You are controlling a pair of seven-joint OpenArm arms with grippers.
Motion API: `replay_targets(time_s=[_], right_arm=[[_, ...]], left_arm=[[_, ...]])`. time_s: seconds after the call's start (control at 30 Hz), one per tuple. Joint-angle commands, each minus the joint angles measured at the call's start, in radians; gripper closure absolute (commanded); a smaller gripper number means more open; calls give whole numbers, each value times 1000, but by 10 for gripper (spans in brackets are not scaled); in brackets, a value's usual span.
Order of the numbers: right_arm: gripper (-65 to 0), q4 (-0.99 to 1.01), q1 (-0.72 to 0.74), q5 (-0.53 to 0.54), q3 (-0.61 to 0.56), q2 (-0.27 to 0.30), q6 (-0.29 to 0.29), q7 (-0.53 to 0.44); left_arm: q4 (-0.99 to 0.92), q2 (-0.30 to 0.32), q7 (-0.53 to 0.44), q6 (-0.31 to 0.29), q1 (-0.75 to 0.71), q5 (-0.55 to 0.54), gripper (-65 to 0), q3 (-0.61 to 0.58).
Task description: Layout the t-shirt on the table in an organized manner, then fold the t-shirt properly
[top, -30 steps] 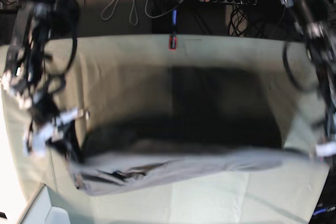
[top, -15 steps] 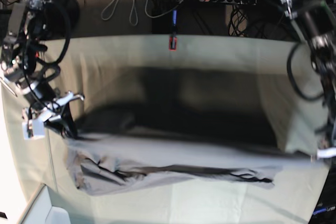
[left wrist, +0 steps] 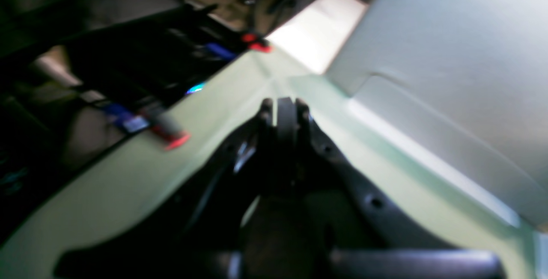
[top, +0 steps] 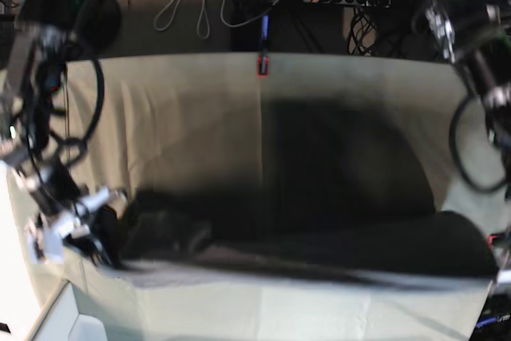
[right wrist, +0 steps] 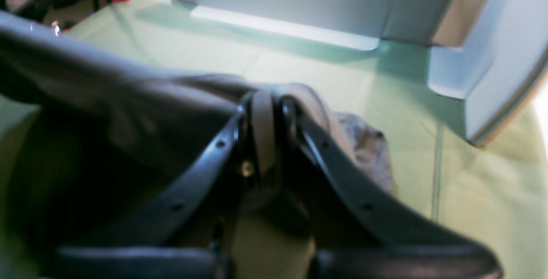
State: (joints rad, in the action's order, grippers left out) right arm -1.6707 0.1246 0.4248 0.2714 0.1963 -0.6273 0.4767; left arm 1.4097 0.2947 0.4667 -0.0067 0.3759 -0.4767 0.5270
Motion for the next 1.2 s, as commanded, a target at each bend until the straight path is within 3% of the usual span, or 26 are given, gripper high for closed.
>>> replay_targets(time_s=[0.0,0.17,0.33,0.47,0.6,0.77,1.07,1.17], right_arm=[[-4,22,59,15,4,10,-1,-39],[-4,264,300,15,1,19,-1,-42],[-4,496,542,15,-24,53,-1,-43],[-4,593,702,15,-62,76,-1,-75],[-4,599,768,15,-110,101,-1,-114],[-4,548,688,15,-119,118,-1,-118],[-4,310,309,16,-113,121,-1,-121],[-4,191,165,16,-113,142,-1,-117]], left_arm=[[-11,16,-29,1,58,0,0,-15],[-228,16,-36,1,285,2,0,-101],[-433,24,-147,1,466,2,0,-206],[-484,50,-207,1,578,-4,0,-313],[-452,50,-211,1,634,-6,0,-345],[-358,51,-207,1,621,-6,0,-348],[-155,53,-207,4,202,-4,0,-341],[-74,45,-207,3,19,-6,0,-272]])
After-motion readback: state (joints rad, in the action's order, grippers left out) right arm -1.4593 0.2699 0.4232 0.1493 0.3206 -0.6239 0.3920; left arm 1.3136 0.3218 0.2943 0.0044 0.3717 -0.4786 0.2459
